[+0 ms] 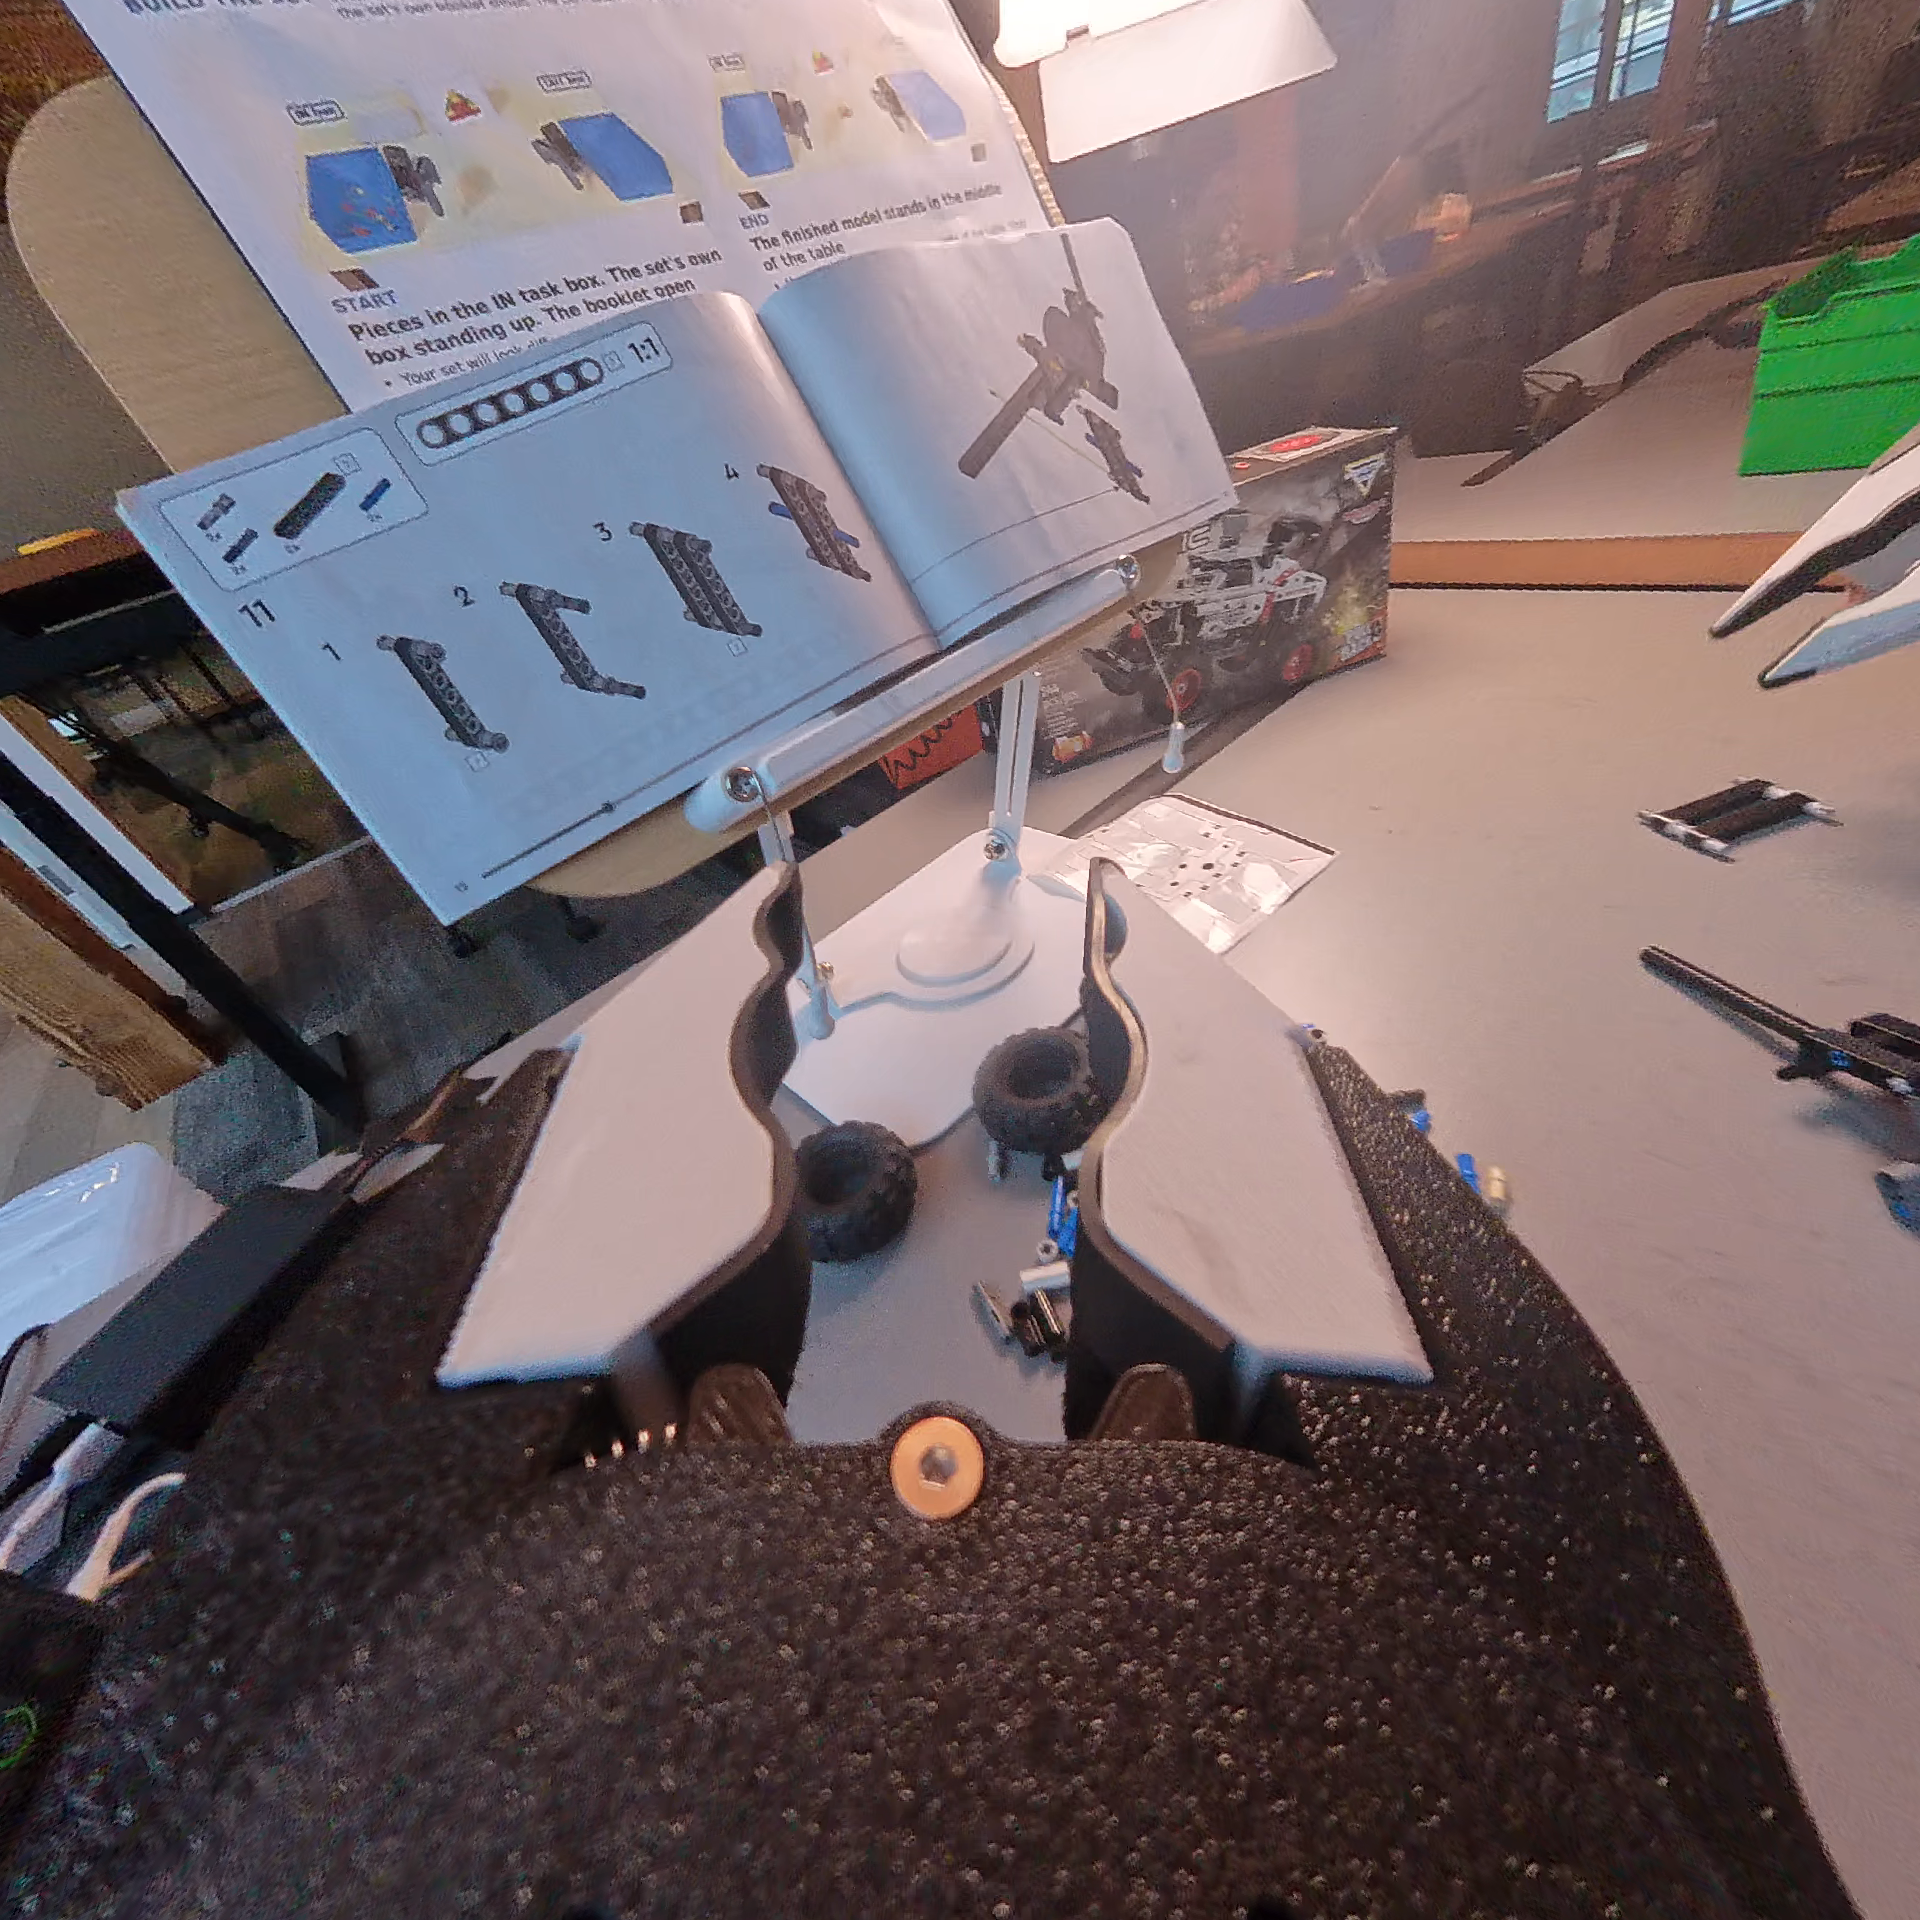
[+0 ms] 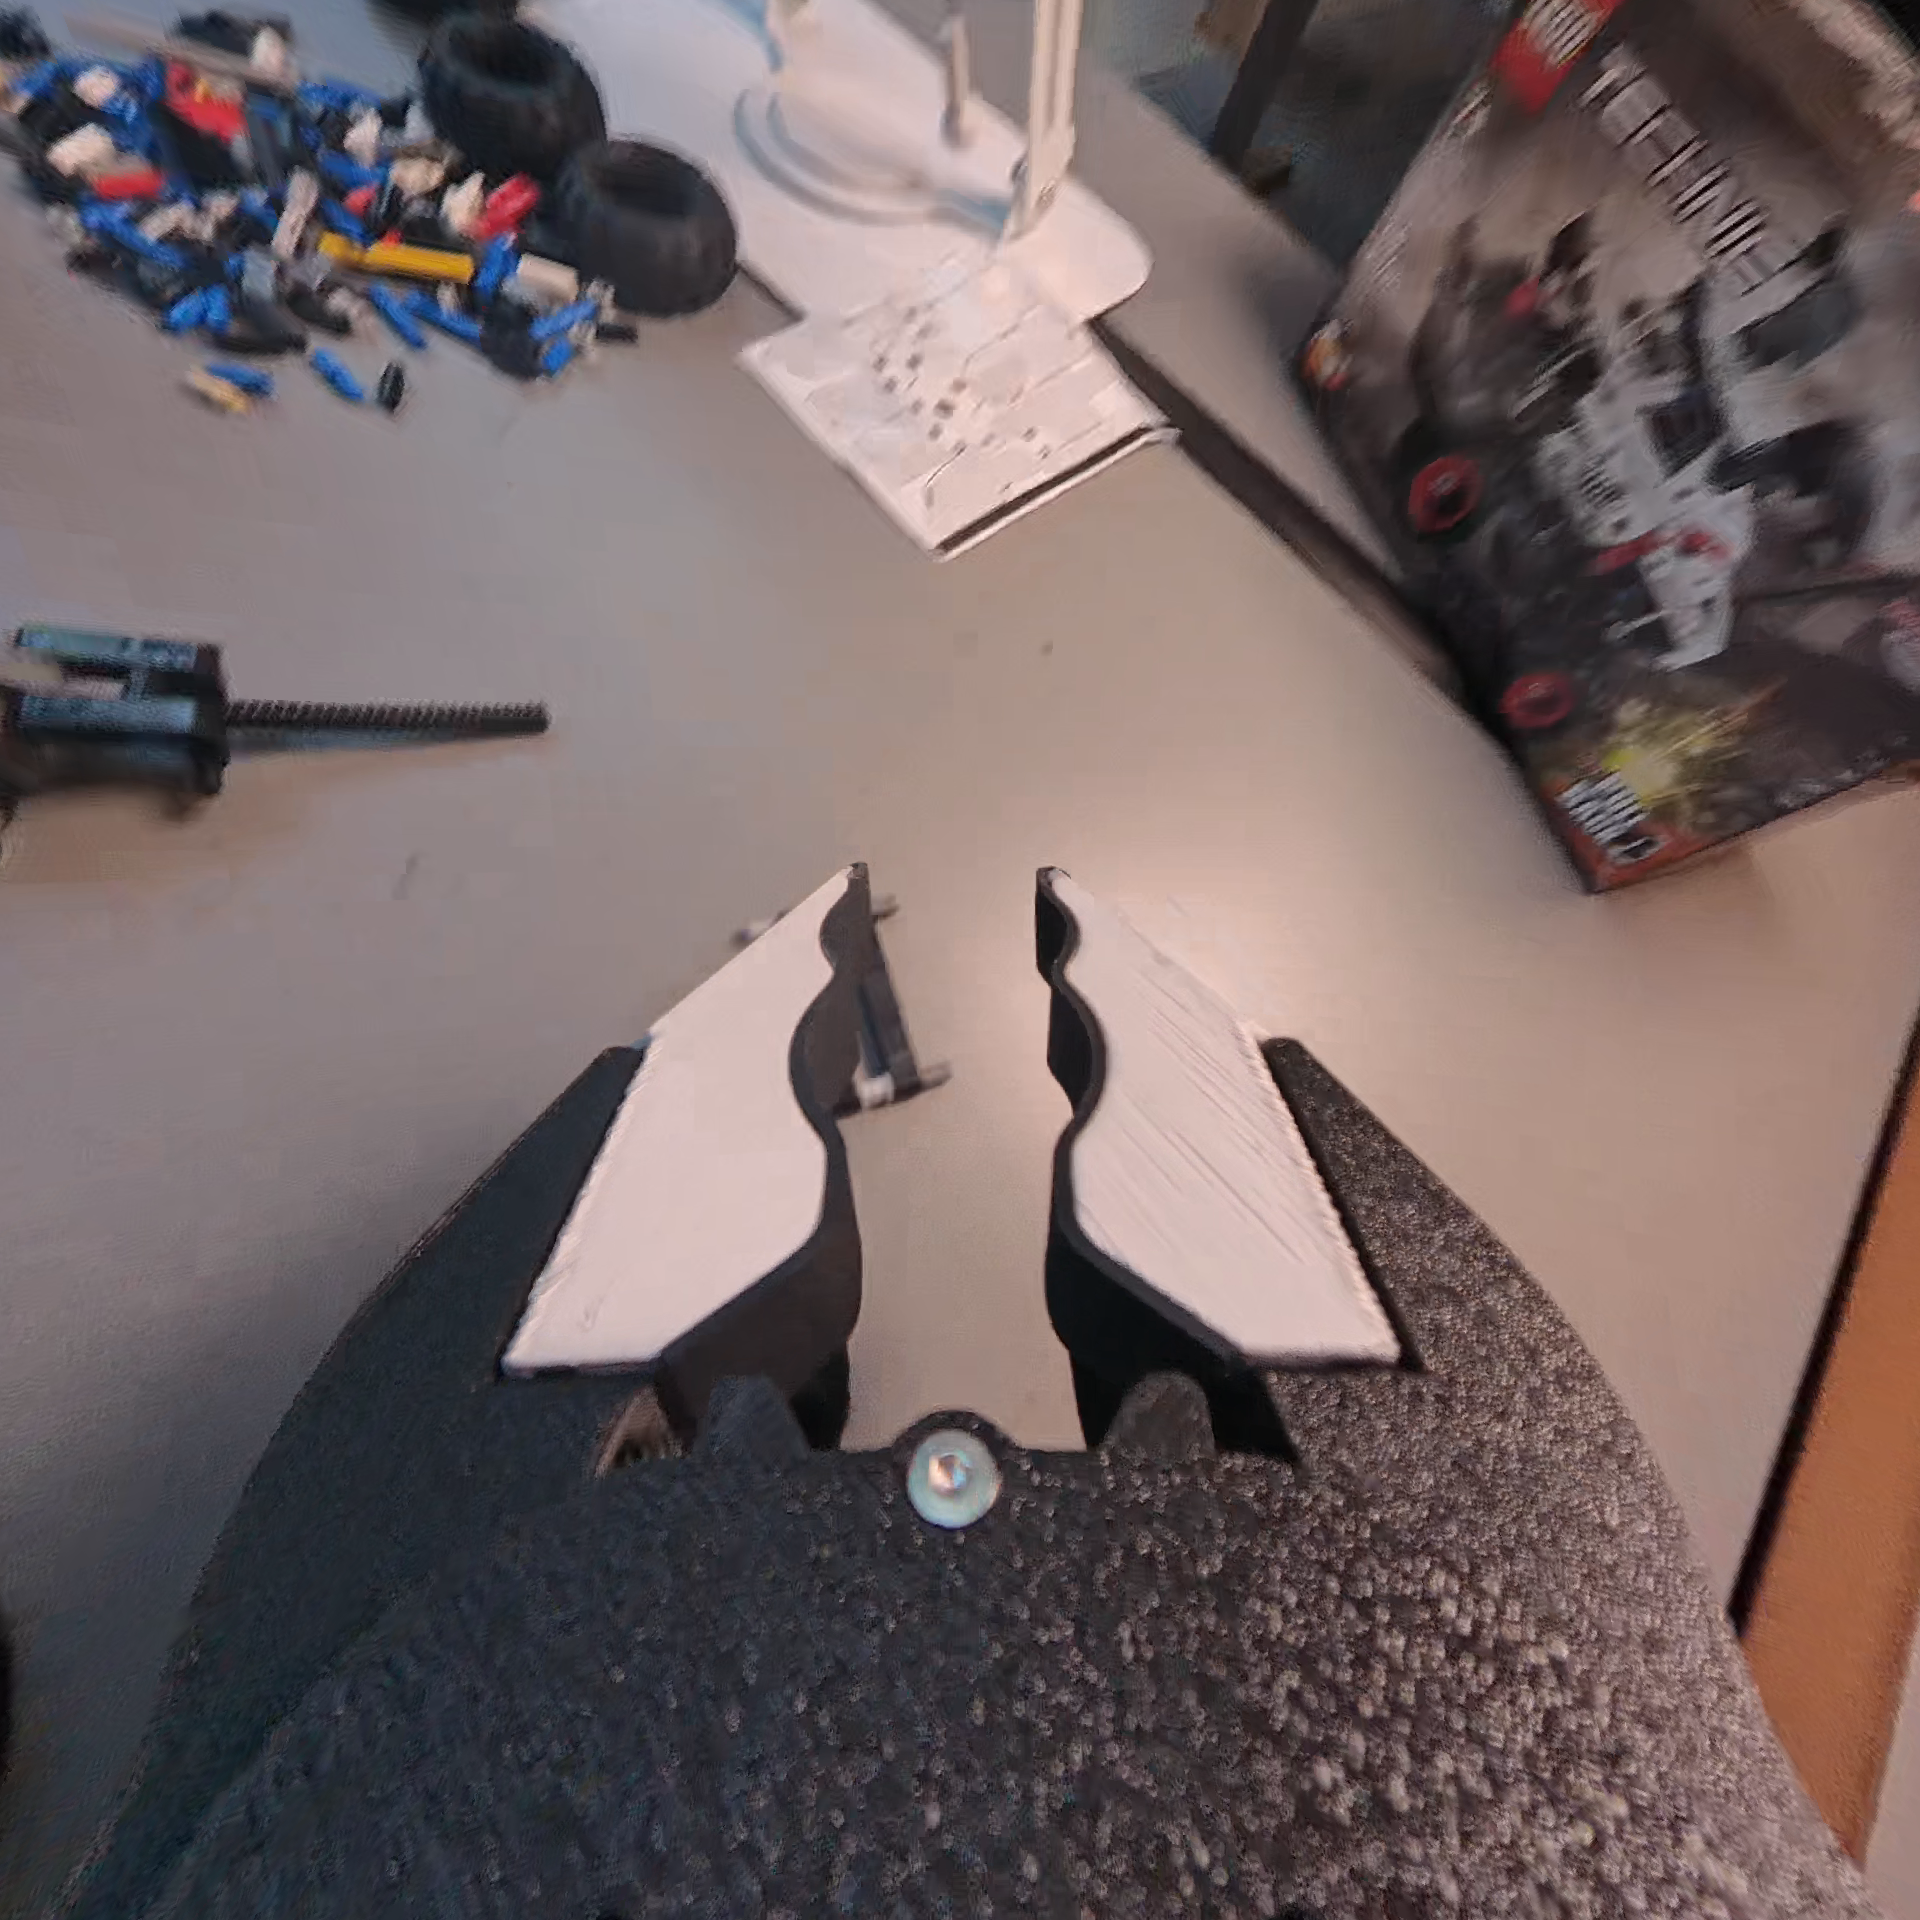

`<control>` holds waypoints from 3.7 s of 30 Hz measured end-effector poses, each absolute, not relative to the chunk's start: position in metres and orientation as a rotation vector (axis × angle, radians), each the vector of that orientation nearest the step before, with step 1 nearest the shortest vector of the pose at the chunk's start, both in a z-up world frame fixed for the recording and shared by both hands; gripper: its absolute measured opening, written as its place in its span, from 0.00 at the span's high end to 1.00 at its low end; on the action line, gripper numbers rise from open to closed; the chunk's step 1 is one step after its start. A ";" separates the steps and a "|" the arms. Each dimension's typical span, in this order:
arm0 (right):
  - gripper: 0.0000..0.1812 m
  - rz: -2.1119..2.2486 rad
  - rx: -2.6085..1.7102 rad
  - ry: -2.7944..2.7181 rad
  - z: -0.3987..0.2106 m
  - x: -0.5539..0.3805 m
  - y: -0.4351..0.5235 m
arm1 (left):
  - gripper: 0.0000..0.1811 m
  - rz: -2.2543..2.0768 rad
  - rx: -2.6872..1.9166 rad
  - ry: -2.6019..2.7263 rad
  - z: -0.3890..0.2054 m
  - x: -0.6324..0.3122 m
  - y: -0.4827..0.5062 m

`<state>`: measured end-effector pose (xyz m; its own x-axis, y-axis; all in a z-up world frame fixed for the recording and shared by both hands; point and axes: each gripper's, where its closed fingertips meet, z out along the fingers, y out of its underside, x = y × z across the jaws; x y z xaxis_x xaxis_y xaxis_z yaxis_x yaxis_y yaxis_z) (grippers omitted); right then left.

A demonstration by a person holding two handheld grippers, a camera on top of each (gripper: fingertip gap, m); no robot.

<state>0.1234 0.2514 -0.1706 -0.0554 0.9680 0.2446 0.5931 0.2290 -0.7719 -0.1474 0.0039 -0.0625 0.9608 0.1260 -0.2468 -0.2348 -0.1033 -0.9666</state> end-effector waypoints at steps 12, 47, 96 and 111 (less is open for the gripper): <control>0.87 0.649 -1.636 -1.980 -0.234 0.130 0.232 | 0.69 0.153 -1.709 0.129 -0.079 -0.072 -0.045; 0.90 1.362 -0.644 -1.671 -0.071 0.032 -0.021 | 0.96 -0.376 -1.643 0.565 -0.095 0.029 -0.021; 0.96 1.676 -0.545 -1.743 -0.055 0.063 -0.055 | 0.96 -0.589 -1.433 0.692 -0.063 0.072 -0.050; 0.96 1.453 -0.559 -1.941 -0.079 0.062 -0.056 | 0.97 -0.440 -1.550 0.781 -0.076 0.069 -0.054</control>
<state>0.0621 -0.0559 -0.0792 -0.7035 0.6694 0.2387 -0.0403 0.2978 -0.9538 0.0688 -0.0537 -0.0761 0.6948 -0.6996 -0.1668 -0.2202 0.0138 -0.9754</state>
